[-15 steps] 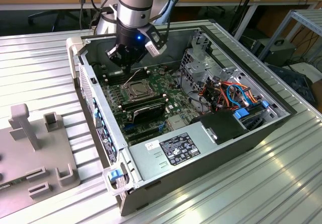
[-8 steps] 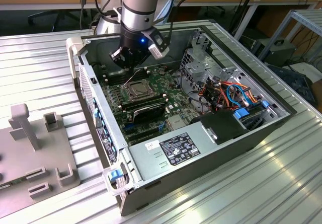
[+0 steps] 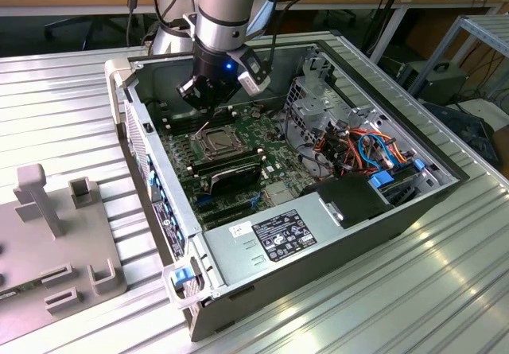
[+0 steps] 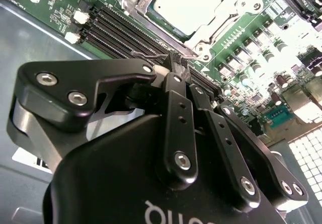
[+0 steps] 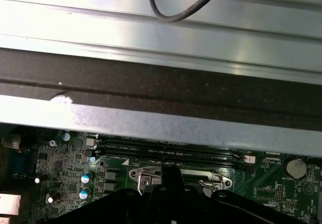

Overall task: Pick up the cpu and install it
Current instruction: 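Install the first cpu locking lever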

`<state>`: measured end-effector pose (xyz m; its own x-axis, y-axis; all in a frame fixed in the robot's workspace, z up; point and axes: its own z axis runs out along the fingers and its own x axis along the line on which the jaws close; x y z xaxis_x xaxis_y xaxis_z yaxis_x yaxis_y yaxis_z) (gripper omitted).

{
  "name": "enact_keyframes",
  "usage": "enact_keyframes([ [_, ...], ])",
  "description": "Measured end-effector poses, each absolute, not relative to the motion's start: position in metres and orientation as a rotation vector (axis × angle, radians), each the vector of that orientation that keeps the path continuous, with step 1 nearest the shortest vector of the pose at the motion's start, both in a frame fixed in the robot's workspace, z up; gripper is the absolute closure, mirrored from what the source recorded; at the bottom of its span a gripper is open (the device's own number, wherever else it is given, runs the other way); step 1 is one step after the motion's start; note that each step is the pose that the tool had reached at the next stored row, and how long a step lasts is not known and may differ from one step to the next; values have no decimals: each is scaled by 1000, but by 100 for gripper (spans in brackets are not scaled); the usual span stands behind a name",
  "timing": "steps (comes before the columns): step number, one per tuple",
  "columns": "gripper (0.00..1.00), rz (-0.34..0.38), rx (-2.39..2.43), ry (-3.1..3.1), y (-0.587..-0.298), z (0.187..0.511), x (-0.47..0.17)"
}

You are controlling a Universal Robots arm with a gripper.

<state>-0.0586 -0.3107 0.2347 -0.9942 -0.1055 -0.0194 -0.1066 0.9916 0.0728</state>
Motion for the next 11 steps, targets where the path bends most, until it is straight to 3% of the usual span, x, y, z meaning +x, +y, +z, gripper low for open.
enact_keyframes([
  [11, 89, 154, -166, 3117, -310, 234, -58],
])
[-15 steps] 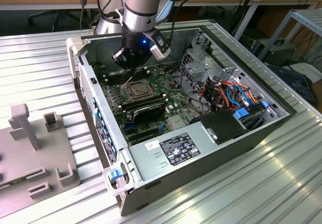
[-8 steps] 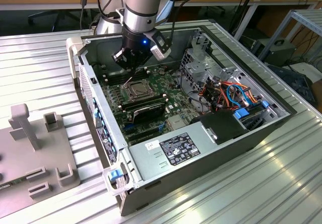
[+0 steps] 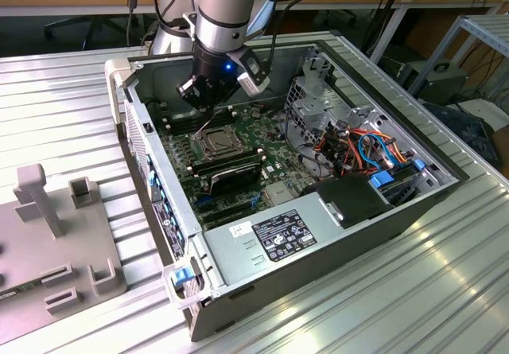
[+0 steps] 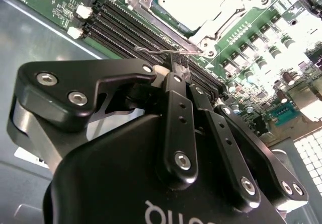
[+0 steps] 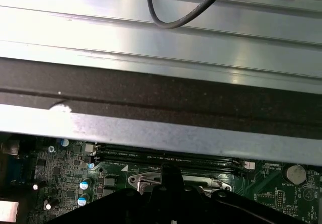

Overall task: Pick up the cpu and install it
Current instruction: 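Install the first cpu locking lever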

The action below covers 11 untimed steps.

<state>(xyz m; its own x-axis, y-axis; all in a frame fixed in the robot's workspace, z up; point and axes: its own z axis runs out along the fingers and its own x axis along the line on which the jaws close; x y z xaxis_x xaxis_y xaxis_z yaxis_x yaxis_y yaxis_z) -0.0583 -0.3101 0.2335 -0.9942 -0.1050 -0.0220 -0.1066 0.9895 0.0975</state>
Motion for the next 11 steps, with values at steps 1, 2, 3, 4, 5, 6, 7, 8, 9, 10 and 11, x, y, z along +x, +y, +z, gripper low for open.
enact_keyframes([
  [1, 89, 161, -166, 3116, -310, 233, -58],
  [2, 89, 175, -166, 3115, -310, 233, -58],
  [3, 89, 177, -166, 3115, -310, 233, -58],
  [4, 89, 177, -165, 3115, -310, 233, -58],
  [5, 89, 177, -166, 3114, -310, 233, -57],
  [6, 89, 177, -165, 3114, -310, 233, -56],
  [7, 89, 178, -166, 3114, -310, 233, -56],
  [8, 89, 178, -166, 3114, -310, 233, -55],
  [9, 89, 179, -165, 3114, -310, 232, -55],
  [10, 89, 179, -166, 3114, -310, 231, -54],
  [11, 89, 179, -166, 3114, -310, 231, -54],
])
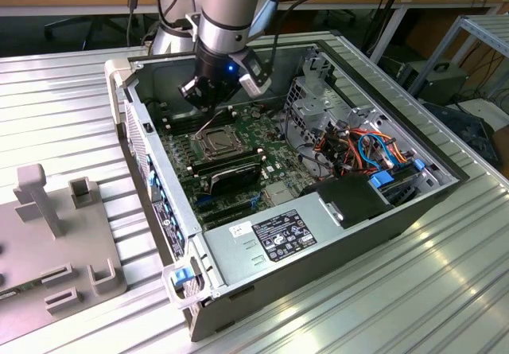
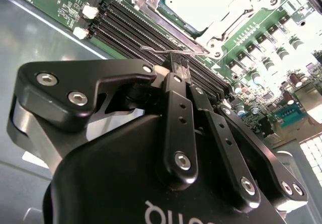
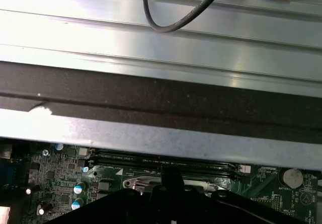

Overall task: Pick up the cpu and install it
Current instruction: 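Install the first cpu locking lever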

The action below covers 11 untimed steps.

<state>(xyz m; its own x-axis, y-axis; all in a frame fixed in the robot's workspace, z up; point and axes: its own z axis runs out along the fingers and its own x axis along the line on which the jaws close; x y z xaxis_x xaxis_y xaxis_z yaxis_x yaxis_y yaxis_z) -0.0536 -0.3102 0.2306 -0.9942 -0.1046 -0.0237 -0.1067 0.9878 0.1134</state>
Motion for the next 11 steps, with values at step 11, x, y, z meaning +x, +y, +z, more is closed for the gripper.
enact_keyframes([
  [11, 89, 179, -166, 3114, -312, 226, -47],
])
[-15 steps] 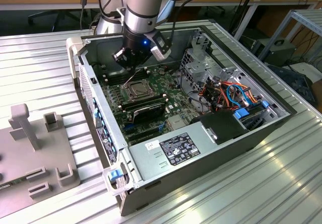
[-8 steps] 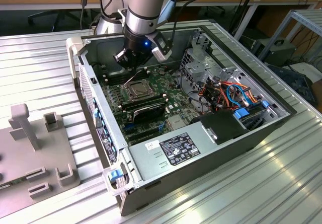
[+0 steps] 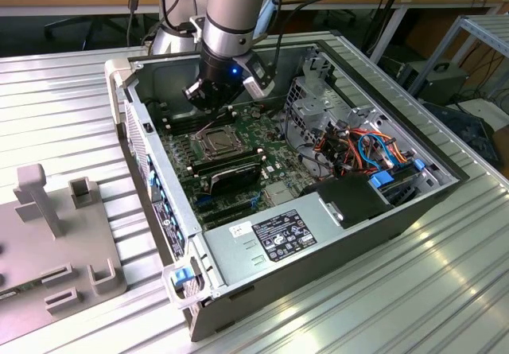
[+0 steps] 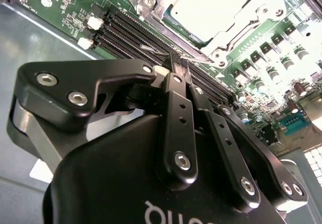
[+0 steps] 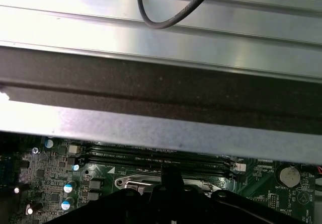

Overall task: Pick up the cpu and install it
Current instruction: 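Install the first cpu locking lever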

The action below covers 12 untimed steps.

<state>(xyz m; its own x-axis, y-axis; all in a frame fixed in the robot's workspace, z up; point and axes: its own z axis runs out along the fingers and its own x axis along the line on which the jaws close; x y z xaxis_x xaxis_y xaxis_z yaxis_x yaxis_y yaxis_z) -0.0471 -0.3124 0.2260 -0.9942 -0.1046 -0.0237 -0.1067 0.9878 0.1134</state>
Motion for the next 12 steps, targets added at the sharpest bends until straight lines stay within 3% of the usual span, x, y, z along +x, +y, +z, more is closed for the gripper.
enact_keyframes([
  [12, 89, 179, -166, 3114, -312, 221, -47],
])
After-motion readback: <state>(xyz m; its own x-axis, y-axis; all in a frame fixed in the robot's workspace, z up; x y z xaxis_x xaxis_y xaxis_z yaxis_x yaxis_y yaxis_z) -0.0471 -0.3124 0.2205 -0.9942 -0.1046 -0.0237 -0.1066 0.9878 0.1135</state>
